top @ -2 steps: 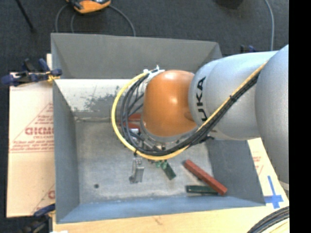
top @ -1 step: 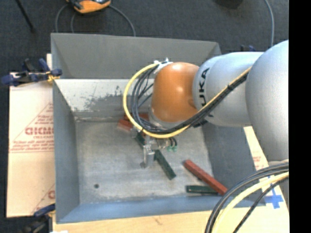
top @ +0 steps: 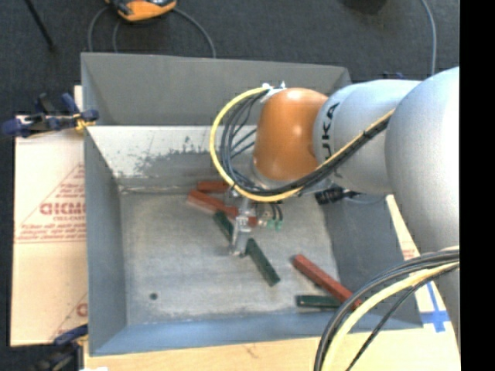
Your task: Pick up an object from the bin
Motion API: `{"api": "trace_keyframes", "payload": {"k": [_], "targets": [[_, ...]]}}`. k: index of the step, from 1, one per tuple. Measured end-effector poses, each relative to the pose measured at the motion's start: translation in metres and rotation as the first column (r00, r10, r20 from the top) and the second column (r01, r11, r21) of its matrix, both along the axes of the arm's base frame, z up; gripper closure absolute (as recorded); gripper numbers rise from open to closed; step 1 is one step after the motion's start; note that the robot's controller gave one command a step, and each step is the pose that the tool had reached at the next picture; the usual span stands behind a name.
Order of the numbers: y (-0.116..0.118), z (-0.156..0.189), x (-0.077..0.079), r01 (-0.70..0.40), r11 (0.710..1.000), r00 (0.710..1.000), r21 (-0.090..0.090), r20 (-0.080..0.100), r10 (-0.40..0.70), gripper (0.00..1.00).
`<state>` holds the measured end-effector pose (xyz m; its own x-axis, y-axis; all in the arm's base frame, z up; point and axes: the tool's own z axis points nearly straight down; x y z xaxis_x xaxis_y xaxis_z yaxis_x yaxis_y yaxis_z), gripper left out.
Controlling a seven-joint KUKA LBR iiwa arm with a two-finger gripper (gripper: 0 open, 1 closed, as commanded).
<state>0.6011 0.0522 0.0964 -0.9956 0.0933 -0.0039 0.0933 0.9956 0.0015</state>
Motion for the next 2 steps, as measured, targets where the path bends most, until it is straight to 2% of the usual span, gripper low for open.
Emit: {"api": "trace_keyframes", "payload": {"k": [1, 2], "targets": [[-0.024, 0.014, -0.027, -0.069, 0.998, 0.998, -0.002, -0.001, 0.069, 0.00], [-0.024, -0.012, -0.028, -0.012, 1.000, 1.000, 0.000, 0.001, 0.012, 0.00]]}}
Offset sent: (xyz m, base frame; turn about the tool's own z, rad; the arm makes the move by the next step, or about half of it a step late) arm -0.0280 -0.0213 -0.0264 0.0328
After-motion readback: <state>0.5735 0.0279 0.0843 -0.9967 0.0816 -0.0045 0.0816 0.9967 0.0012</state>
